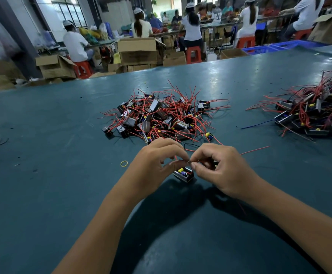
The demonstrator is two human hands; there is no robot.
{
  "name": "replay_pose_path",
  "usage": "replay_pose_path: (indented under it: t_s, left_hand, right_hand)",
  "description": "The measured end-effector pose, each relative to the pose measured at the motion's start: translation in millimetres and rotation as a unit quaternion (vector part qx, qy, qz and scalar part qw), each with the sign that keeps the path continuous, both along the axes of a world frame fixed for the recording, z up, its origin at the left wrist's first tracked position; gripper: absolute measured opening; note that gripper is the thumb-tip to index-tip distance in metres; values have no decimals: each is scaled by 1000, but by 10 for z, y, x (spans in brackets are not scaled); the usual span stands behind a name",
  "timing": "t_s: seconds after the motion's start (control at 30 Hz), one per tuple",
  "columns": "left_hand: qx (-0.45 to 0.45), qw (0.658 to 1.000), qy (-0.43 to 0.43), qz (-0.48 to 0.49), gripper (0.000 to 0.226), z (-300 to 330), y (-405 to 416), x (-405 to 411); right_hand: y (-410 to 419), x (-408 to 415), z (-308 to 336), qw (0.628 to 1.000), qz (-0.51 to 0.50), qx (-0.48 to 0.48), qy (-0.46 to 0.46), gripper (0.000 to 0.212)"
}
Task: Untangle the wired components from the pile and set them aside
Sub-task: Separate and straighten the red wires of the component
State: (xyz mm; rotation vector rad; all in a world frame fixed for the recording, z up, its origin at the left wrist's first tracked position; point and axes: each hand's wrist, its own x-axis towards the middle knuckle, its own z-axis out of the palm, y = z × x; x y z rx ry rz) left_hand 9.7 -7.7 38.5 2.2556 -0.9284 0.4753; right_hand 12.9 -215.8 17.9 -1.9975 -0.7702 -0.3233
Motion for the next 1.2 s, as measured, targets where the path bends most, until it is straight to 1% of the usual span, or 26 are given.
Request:
replay_pose_path:
  t_s: [0.1,0.27,0.37,0.43,0.53,0.67,0.77,0.83,0.9,0.93,0.97,1.0,1.03,1.07,1.1,1.13,1.17,1.2]
  left_hand:
    - [6,1000,21,-6,12,-16,20,9]
    - [-15,998,53,3,4,-54,-9,11]
    - [-20,994,108,-4,4,-62,-16,-1]
    - [-34,989,147,-7,13,-52,-30,-28]
    - [-60,973,222,-10,18,-22,-52,-62]
    - [-108,933,343,10,24,11,-104,-85]
    - [-156,899,408,30,35,27,-149,-115]
    - [-210,857,469,30,42,22,-184,-131]
    - [-262,801,538,26,40,11,-216,-138]
    - [-278,784,555,27,37,7,-232,-138]
    - [-278,792,542,35,33,-2,-239,-124]
    - [-259,827,497,50,29,-11,-233,-110]
    - [-220,877,421,69,25,-15,-215,-96]
    - [-168,929,320,87,19,-11,-186,-90]
    - [-114,964,219,95,9,4,-159,-85]
    - [-65,985,133,89,7,28,-131,-83]
    - [-24,995,70,72,15,38,-100,-85]
    - [6,998,37,50,20,42,-73,-81]
  right_hand:
    - [1,-7,4,1000,4,4,1,5]
    - [-6,-14,4,1000,1,5,-2,5]
    - [-1,-24,2,1000,1,-3,-11,4]
    - [-1,-27,2,1000,-2,-8,-22,4]
    - [-10,-33,9,999,-5,-14,-37,3]
    - [5,-47,11,997,1,-49,-65,2]
    - [7,-51,12,995,0,-60,-80,3]
    - [6,-55,13,995,-2,-60,-80,3]
    - [7,-55,15,996,-5,-54,-73,3]
    - [6,-51,15,997,-7,-47,-67,3]
    - [3,-45,16,998,-10,-37,-57,3]
    - [-1,-38,16,999,-13,-25,-46,4]
    - [-5,-29,15,999,-17,-13,-38,4]
    - [-11,-21,13,999,-21,-5,-33,5]
    - [-14,-18,12,999,-24,1,-30,5]
    - [-15,-16,13,999,-26,3,-27,5]
    - [-12,-18,13,999,-26,5,-23,5]
    - [-13,-18,14,999,-25,6,-20,5]
